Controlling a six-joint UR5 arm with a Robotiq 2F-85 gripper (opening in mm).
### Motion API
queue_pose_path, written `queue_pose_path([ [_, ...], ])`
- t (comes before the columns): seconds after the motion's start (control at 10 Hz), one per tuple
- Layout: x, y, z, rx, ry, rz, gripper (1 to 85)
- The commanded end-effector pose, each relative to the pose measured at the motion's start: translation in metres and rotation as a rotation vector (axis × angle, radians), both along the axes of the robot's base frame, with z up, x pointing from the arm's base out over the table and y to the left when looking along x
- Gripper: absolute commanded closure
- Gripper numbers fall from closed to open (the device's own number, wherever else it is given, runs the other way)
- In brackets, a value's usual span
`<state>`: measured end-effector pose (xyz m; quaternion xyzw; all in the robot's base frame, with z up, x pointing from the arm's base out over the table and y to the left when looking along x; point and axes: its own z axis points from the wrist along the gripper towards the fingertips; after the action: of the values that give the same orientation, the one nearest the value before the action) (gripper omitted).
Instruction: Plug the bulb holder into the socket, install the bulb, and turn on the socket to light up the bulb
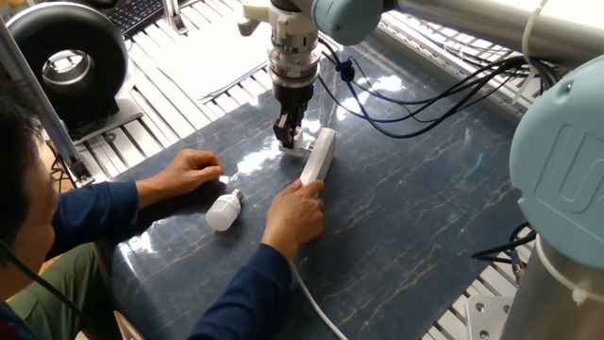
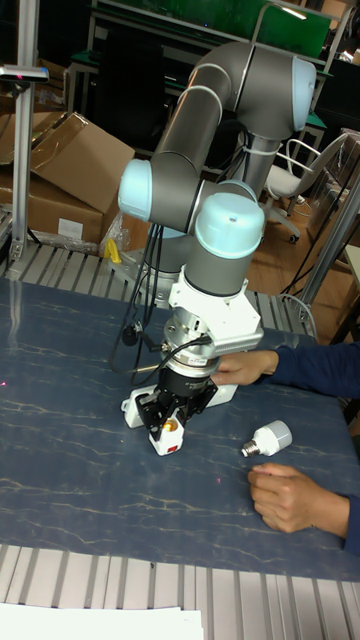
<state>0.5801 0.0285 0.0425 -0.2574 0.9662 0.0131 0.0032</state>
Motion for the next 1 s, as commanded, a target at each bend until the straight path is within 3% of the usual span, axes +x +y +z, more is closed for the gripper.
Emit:
queue_pose_path([
  [0.0,0.003,0.004,0.001,0.02,-0.011,0.003,84.3],
  [0.5,0.004,-0.001,-0.005,0.021,-0.027,0.016,84.3],
  [0.9,-0.011,0.001,0.004,0.038,-0.03,0.014,84.3],
])
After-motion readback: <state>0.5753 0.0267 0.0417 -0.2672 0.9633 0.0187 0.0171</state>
